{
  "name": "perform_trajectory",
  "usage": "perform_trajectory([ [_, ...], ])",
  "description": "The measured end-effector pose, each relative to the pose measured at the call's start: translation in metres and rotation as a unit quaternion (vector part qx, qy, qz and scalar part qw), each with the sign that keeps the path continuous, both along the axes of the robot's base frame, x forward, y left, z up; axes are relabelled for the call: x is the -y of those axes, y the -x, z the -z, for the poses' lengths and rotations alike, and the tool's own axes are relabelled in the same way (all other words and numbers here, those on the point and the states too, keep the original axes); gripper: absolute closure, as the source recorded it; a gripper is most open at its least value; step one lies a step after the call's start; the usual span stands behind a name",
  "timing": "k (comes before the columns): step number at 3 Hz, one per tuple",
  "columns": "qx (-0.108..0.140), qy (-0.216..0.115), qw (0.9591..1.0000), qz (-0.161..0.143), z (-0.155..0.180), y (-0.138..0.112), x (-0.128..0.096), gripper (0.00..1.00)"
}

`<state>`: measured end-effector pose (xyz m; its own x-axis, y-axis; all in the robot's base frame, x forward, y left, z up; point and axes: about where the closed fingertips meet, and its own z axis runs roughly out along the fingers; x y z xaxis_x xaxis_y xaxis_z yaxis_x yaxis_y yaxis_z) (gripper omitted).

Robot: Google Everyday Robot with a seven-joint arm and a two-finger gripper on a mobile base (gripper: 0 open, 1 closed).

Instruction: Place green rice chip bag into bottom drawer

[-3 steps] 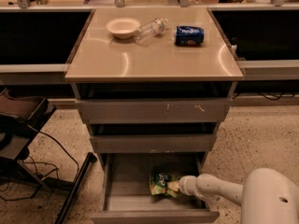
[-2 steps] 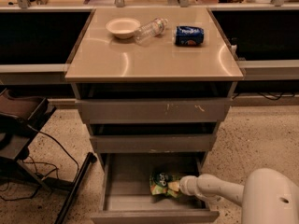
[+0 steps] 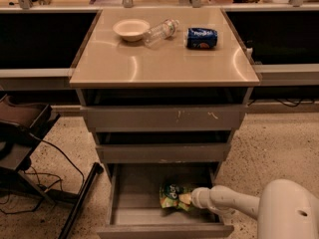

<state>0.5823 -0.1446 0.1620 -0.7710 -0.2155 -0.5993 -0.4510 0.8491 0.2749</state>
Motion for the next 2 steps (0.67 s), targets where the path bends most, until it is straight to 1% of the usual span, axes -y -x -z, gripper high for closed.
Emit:
perform_trajectory([
  [1, 0.0, 0.0, 1.0, 0.0, 0.0, 0.0, -0.0001, 0.12],
  [2, 0.0, 0.0, 1.0, 0.0, 0.0001, 0.0, -0.0001, 0.0],
])
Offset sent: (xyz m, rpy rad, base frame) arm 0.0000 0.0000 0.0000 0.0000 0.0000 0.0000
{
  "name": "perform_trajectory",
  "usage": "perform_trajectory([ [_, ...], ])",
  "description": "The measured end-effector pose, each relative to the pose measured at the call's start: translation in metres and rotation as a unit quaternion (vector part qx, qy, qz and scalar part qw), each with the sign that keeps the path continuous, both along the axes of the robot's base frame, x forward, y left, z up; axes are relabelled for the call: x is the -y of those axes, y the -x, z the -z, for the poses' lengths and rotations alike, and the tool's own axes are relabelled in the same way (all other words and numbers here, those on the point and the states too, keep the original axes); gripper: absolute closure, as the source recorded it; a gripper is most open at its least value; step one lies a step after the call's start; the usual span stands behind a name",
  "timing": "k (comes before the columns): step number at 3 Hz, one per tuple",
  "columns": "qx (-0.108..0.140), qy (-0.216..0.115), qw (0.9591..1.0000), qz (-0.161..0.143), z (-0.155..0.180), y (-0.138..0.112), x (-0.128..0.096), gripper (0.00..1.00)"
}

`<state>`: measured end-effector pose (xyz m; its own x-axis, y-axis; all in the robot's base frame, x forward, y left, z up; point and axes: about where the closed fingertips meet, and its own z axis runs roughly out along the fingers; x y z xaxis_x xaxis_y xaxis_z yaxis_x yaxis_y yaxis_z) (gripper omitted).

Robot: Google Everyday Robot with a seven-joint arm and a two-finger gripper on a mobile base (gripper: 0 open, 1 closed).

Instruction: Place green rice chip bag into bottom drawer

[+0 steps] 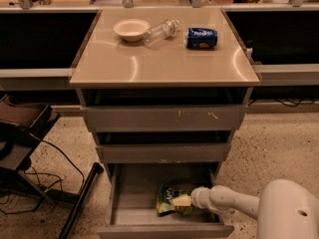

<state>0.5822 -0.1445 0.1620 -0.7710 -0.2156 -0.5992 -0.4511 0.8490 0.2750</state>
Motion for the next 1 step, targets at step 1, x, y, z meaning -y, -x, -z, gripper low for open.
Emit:
perform_trajectory([
  [1, 0.0, 0.0, 1.0, 0.0, 0.0, 0.0, 0.0, 0.0],
])
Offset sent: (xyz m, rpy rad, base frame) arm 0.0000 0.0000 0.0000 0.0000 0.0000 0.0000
